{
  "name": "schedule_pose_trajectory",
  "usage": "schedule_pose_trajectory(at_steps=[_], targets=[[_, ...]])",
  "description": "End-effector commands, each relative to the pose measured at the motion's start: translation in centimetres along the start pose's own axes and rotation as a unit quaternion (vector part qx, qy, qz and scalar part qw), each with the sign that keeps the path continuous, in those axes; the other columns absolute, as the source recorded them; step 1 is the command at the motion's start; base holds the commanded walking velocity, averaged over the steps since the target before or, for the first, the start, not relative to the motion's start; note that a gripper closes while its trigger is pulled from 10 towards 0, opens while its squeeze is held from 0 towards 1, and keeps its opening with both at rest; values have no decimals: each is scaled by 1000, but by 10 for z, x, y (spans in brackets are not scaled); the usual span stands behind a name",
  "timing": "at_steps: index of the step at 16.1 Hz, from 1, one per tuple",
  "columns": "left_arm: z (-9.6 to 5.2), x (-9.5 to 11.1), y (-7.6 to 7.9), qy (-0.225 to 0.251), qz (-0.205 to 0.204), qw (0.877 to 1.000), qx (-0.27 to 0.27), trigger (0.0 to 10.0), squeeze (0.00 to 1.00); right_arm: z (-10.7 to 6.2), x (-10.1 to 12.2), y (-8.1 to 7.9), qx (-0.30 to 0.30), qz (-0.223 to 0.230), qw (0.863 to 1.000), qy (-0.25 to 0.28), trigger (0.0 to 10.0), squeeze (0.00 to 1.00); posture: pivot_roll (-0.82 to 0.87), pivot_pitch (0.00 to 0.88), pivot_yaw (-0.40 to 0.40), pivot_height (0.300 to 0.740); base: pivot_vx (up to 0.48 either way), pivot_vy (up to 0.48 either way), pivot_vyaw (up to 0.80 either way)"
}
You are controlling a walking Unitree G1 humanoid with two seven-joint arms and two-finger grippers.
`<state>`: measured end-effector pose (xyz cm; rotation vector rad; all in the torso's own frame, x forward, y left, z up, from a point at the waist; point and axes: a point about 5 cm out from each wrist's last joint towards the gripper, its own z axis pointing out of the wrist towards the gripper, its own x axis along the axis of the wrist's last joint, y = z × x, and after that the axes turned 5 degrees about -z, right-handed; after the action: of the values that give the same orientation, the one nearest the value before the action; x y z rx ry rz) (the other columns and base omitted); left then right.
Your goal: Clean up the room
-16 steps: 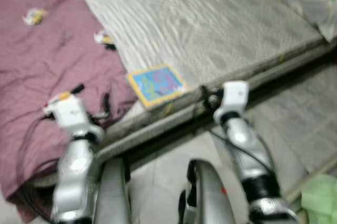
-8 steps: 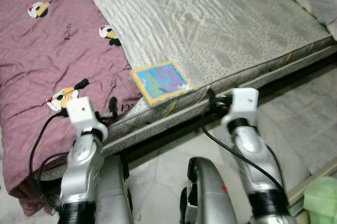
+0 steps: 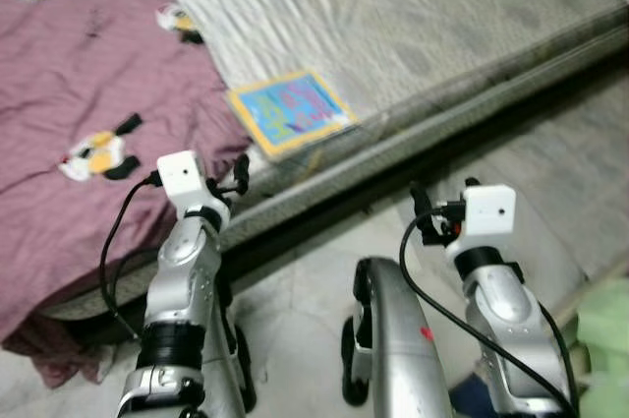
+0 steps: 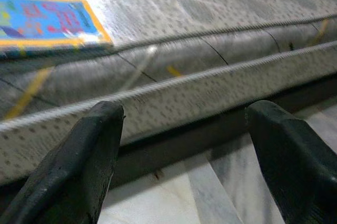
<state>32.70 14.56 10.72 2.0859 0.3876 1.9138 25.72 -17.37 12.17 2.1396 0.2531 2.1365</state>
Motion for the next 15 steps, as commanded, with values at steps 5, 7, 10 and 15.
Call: schedule_pose_trajectory(at_steps=[5, 7, 10, 15], targets=[[12, 8, 9, 23, -32, 999, -23, 10000, 0, -12, 6, 5, -2, -19, 1000, -10, 10000, 0, -120, 357, -42, 529, 0, 0, 0], [15, 8, 5, 22, -53, 998, -13, 10000, 0, -15, 7, 7, -3, -21, 1000, -13, 10000, 0, -137, 364, -45, 529, 0, 0, 0], [24, 3, -3, 7, -106, 994, 5, 10000, 0, -17, 22, 13, -14, -2, 1000, -8, 10000, 0, -159, 375, -58, 529, 0, 0, 0], [42, 11, 7, 7, -157, 988, -4, 10000, 0, -28, 63, 0, 66, 15, 997, 37, 10000, 0, -201, 383, -69, 529, 0, 0, 0]])
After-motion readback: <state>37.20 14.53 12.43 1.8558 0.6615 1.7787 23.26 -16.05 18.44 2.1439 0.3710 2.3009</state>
